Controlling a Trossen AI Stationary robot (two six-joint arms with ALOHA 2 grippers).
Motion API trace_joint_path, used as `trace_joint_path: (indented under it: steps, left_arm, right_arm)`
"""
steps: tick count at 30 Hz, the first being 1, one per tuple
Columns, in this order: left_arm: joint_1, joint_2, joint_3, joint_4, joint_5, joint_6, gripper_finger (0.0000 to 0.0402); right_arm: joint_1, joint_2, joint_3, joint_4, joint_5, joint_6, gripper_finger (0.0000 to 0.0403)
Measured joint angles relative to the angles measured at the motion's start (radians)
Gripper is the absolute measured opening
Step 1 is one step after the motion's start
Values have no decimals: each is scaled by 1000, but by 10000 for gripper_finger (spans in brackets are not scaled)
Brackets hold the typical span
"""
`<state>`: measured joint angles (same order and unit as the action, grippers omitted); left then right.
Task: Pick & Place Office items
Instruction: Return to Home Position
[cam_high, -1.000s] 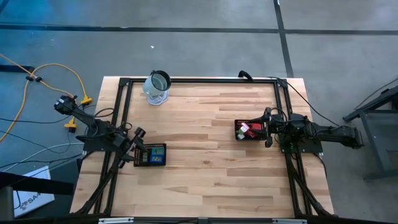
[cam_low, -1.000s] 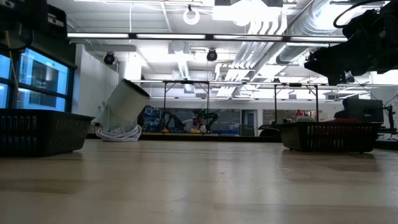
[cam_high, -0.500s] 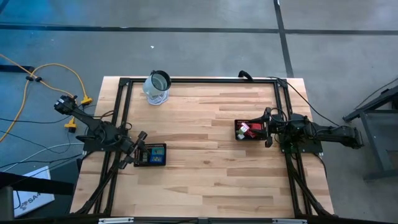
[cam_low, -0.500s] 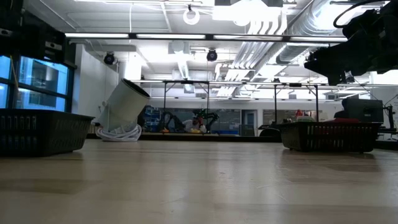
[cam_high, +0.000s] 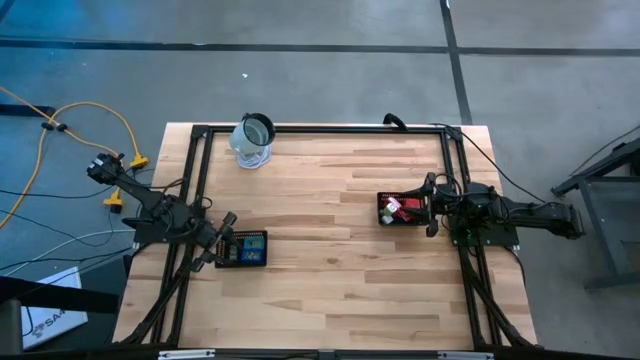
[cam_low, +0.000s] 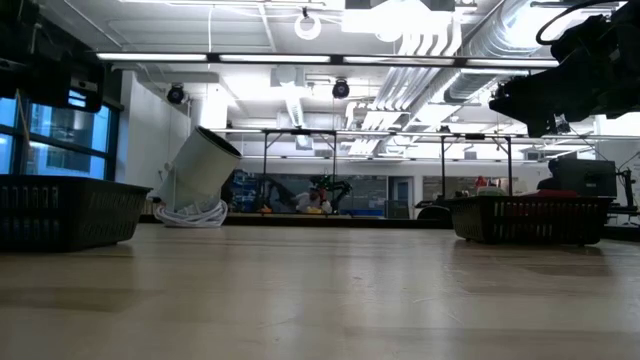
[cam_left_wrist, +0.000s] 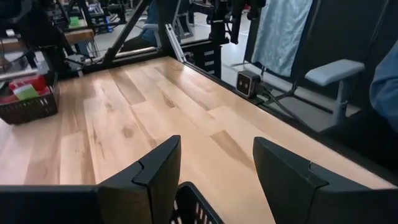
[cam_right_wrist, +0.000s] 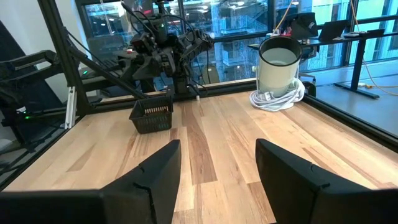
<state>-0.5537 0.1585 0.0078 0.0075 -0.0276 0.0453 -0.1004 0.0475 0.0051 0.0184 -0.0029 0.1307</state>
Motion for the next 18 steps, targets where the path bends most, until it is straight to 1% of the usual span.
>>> trace_joint_path:
  steps: [6, 8, 12, 18]
  left_arm:
    - [0, 0, 0, 40, 11, -139, 194]
    - [0, 0, 0, 62, 11, -121, 194]
    - [1, 0, 0, 63, 11, -28, 194]
    - [1, 0, 0, 48, 10, -19, 194]
  right_arm:
    - [0, 0, 0, 0, 0, 0, 194]
    - [0, 0, 0, 0, 0, 0, 194]
    - [0, 0, 0, 0, 0, 0, 194]
    - [0, 0, 0, 0, 0, 0, 194]
